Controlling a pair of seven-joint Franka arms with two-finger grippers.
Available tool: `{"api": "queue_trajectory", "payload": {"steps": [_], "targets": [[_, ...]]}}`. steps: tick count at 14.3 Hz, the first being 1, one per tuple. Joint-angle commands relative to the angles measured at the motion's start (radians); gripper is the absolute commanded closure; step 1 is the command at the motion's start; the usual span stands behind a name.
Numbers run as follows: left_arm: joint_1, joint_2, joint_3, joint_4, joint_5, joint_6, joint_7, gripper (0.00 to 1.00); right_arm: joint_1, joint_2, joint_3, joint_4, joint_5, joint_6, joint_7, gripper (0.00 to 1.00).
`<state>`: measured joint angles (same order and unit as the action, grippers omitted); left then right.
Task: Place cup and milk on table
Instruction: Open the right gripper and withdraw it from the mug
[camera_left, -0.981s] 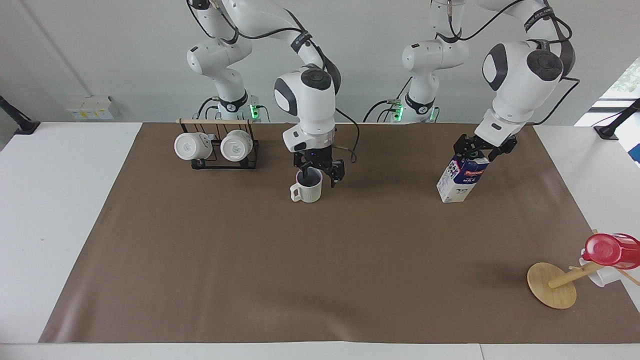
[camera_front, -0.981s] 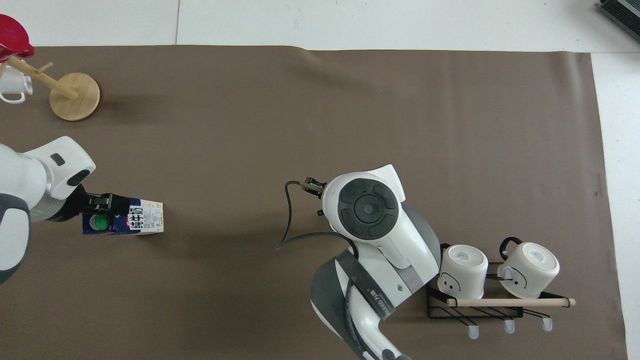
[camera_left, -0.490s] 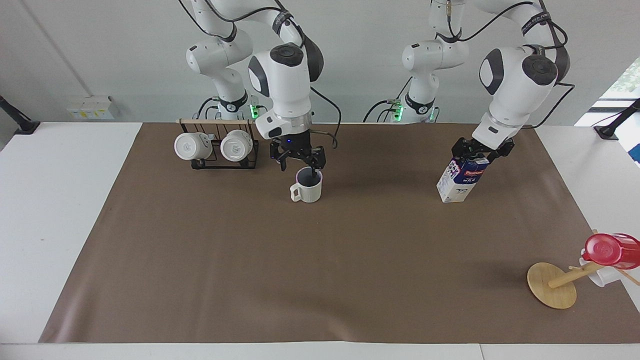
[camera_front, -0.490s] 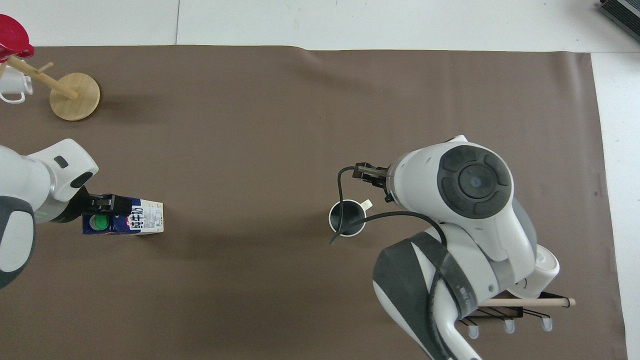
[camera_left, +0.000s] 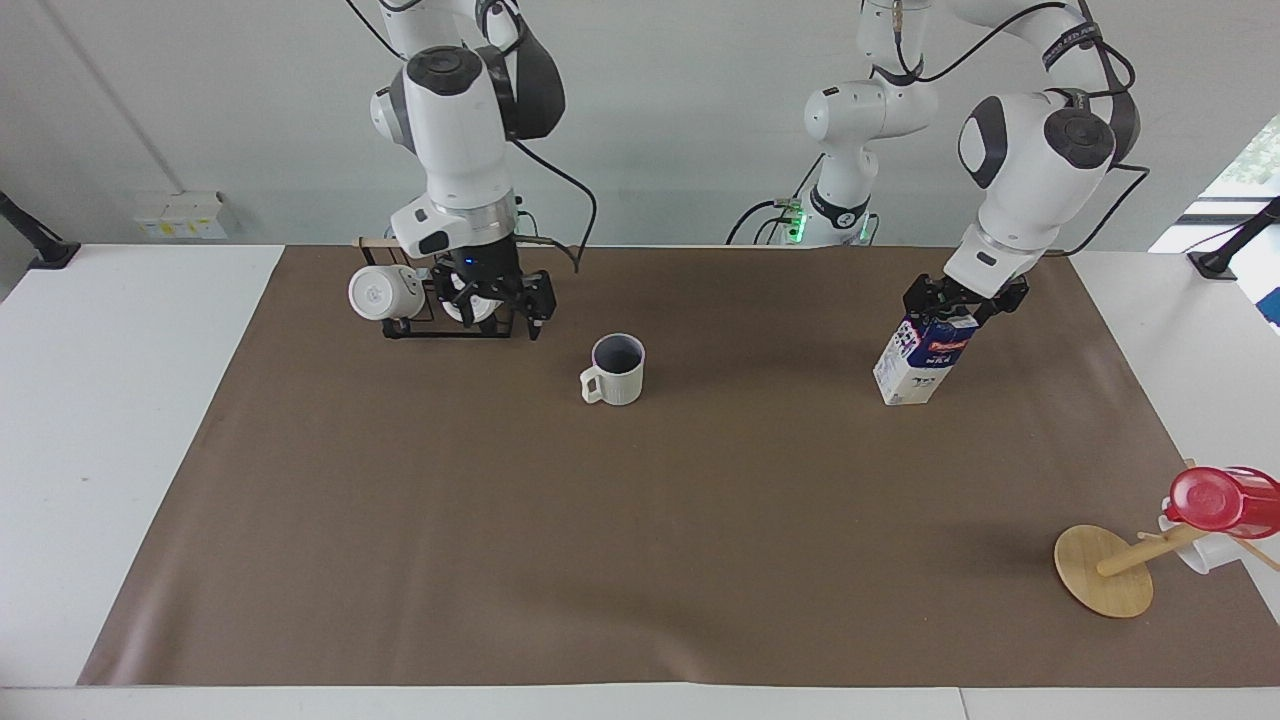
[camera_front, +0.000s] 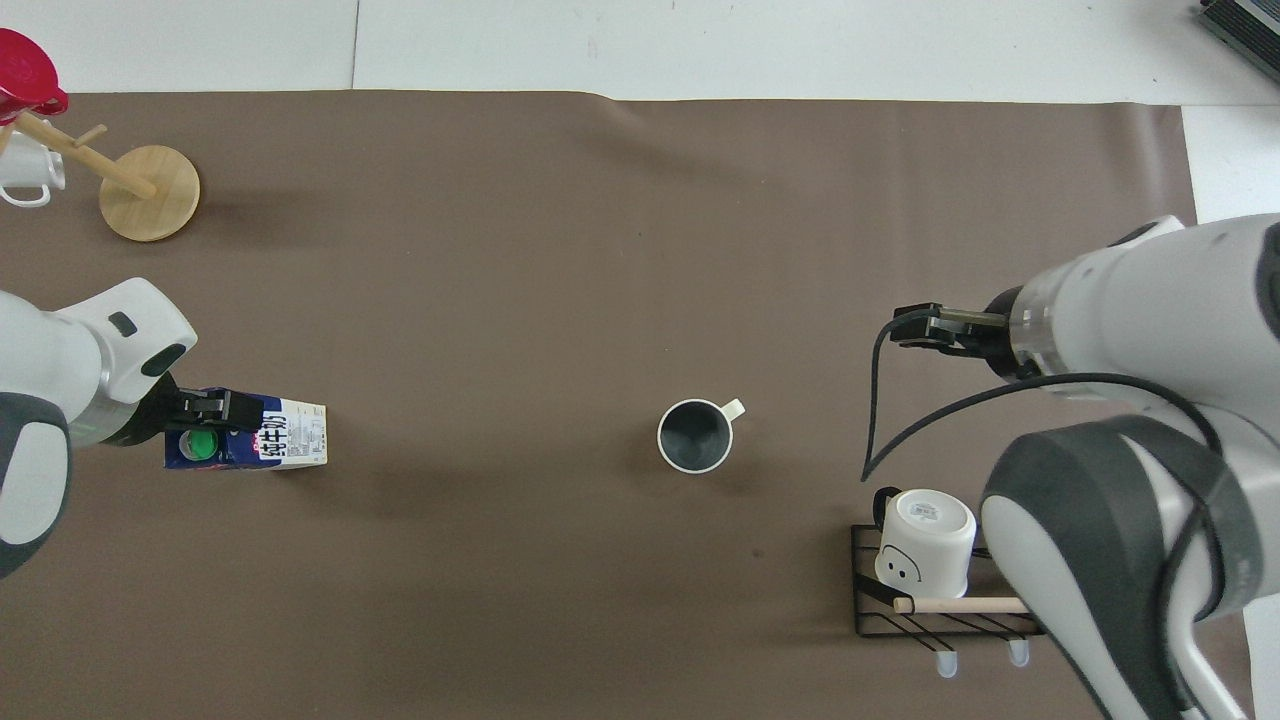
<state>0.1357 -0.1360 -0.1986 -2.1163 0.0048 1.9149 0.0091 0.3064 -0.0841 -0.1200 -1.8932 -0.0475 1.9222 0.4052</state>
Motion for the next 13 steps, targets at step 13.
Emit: {"api": "queue_trajectory", "payload": {"steps": [13], "targets": [[-0.001, -0.025, 0.004, -0.027, -0.008, 0.013, 0.005, 0.46, -0.288, -0.040, 0.010, 0.127, 0.032, -0.254, -0.327, 0.00]]}}
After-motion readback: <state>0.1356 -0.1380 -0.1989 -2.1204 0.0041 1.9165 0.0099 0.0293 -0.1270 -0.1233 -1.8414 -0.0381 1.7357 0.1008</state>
